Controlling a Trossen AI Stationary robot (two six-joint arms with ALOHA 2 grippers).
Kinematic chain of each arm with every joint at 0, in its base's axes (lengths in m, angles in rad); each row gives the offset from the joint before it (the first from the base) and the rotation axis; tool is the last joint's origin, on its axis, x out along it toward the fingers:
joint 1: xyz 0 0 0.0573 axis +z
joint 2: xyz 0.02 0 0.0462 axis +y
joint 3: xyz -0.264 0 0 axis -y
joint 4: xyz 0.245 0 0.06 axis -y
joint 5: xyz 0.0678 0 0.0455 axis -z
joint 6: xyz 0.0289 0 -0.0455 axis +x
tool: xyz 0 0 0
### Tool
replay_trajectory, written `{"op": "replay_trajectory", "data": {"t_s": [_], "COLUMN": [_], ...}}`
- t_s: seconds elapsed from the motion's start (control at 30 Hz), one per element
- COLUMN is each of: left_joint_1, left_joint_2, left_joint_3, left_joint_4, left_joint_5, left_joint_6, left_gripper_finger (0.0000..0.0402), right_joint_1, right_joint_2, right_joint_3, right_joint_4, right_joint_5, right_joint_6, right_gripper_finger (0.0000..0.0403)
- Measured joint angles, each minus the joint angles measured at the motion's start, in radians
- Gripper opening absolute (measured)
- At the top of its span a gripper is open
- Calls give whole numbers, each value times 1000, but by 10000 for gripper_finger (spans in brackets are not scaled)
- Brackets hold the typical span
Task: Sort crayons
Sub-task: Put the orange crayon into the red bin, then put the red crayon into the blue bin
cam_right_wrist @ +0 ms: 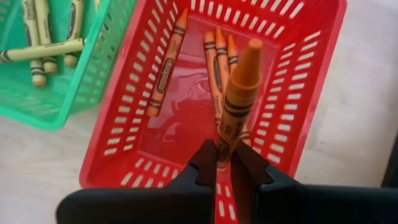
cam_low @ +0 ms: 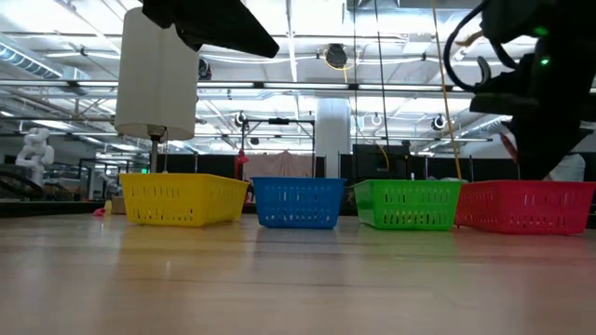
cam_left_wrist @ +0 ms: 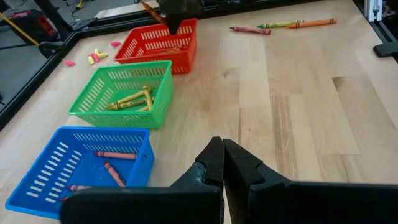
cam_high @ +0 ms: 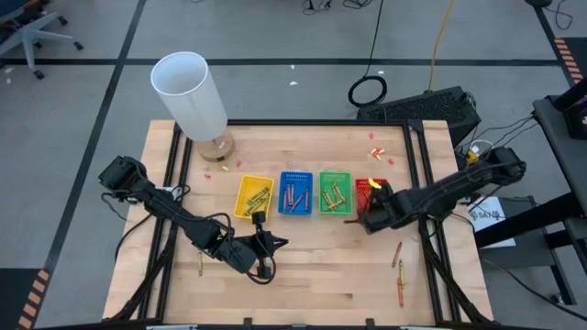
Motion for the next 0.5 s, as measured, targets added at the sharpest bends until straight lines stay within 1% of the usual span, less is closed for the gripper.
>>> {"op": "replay_trajectory", "data": {"t_s": [0.23, 0.33, 0.5], "left_joint_1": [0, 0, 0], "left_joint_2": [0, 0, 0], "left_joint_3": [0, 0, 0], "left_joint_4": [0, 0, -6], "left_joint_5": [0, 0, 0], "left_joint_6": [1, 1, 1], "left_gripper_finger": [2, 2, 2], "right_joint_1": [-62, -71, -91], "right_joint_2": [5, 25, 80], "right_joint_3": [0, 0, 0], "right_joint_4": [4, 4, 10], "right_joint_5": [26, 19, -23], "right_joint_6": [-66, -79, -130], "right_gripper_finger": [13, 28, 55]}}
